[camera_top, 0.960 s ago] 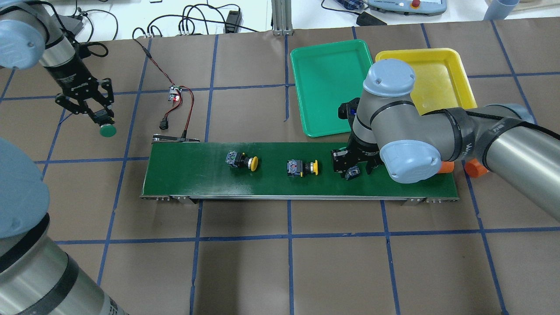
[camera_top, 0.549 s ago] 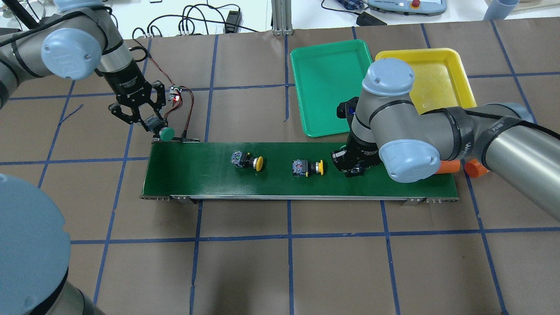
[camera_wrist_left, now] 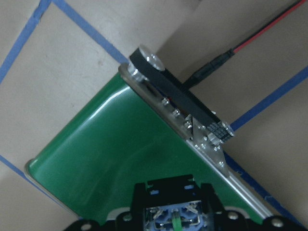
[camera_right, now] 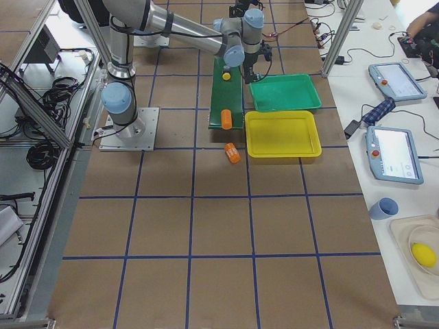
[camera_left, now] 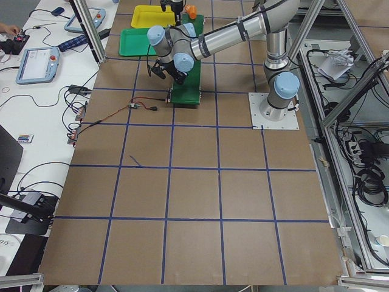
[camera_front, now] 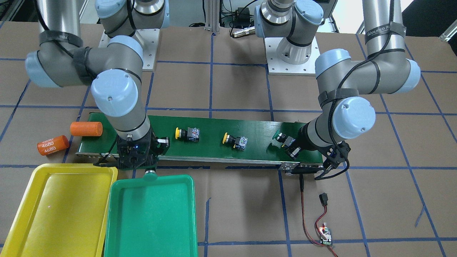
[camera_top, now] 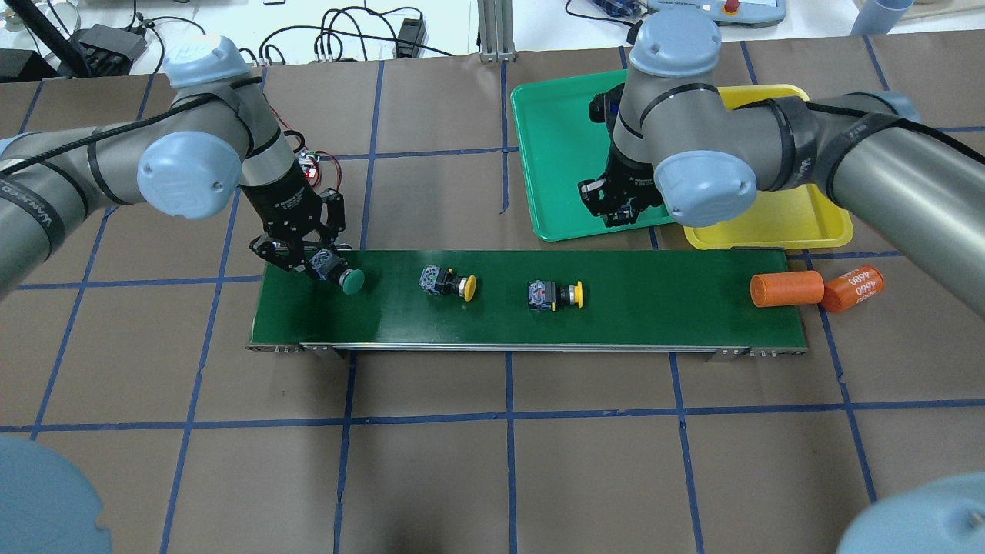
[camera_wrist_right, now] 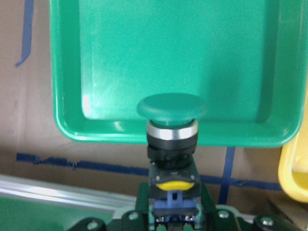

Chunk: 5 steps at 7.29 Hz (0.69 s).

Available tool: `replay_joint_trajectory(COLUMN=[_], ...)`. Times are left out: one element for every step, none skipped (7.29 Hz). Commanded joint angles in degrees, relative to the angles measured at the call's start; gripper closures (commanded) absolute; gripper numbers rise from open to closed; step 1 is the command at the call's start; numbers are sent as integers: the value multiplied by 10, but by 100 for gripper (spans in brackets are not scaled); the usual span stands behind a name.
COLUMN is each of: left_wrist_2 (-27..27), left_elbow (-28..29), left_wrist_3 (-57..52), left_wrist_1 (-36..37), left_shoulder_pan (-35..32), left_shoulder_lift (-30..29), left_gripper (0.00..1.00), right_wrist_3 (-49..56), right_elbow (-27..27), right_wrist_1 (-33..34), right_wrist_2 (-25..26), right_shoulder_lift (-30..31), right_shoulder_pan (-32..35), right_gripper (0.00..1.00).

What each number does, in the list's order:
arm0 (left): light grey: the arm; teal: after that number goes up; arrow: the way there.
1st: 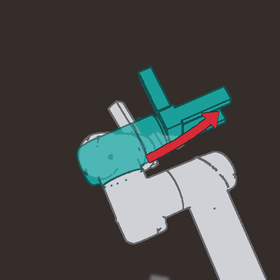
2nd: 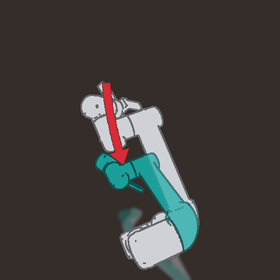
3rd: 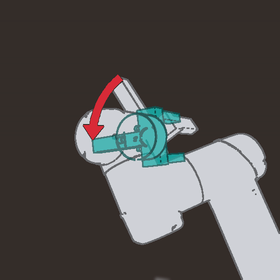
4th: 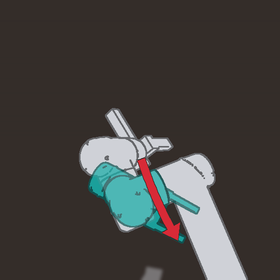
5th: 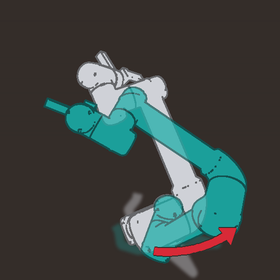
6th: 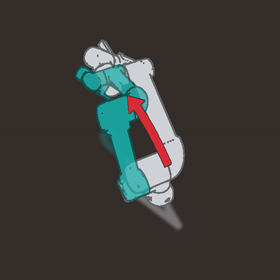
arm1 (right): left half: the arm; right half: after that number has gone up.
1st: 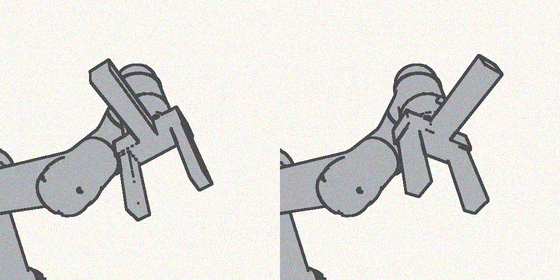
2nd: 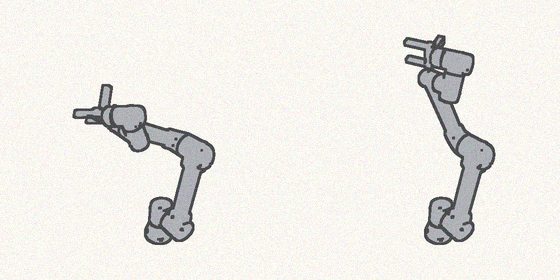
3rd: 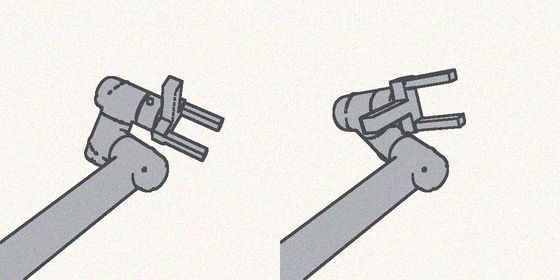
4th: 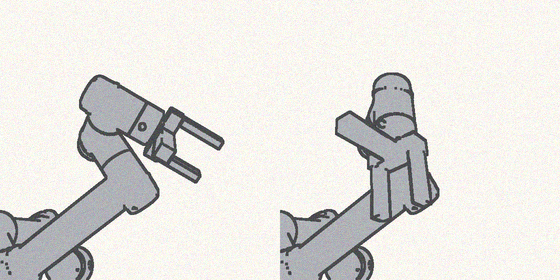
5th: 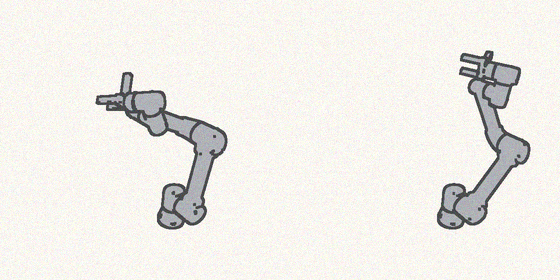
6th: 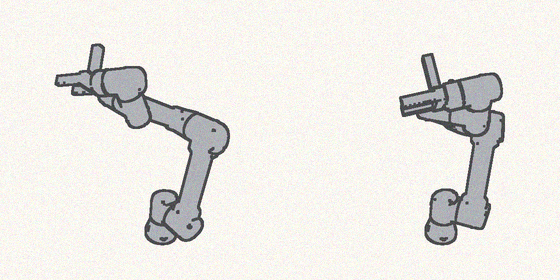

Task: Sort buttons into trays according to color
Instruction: 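Carry green button to green tray with right gripper while left places button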

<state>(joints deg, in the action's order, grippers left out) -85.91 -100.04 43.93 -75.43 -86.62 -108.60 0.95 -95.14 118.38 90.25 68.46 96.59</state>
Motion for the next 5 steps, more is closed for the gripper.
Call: replay_joint_trajectory(left_wrist_2=[8, 8, 7, -11, -35], left_elbow=[-43, -50, -55, -67, -79], left_wrist_3=[48, 49, 49, 47, 40], left_wrist_1=[73, 92, 124, 124, 127], left_shoulder_pan=[-35, -34, -36, -36, -35], left_shoulder_lift=[11, 9, 8, 11, 18], left_gripper=[100, 84, 71, 7, 0], right_wrist_3=[16, 19, 29, 42, 61], right_elbow=[85, 86, 80, 80, 79], right_wrist_1=[-1, -4, -6, -13, -16], right_wrist_2=[5, 10, 2, 4, 3], right_shoulder_lift=[-76, -82, -86, -83, -77], right_shoulder_pan=[-17, -42, -50, -52, -52], right_gripper=[82, 61, 1, 0, 0])
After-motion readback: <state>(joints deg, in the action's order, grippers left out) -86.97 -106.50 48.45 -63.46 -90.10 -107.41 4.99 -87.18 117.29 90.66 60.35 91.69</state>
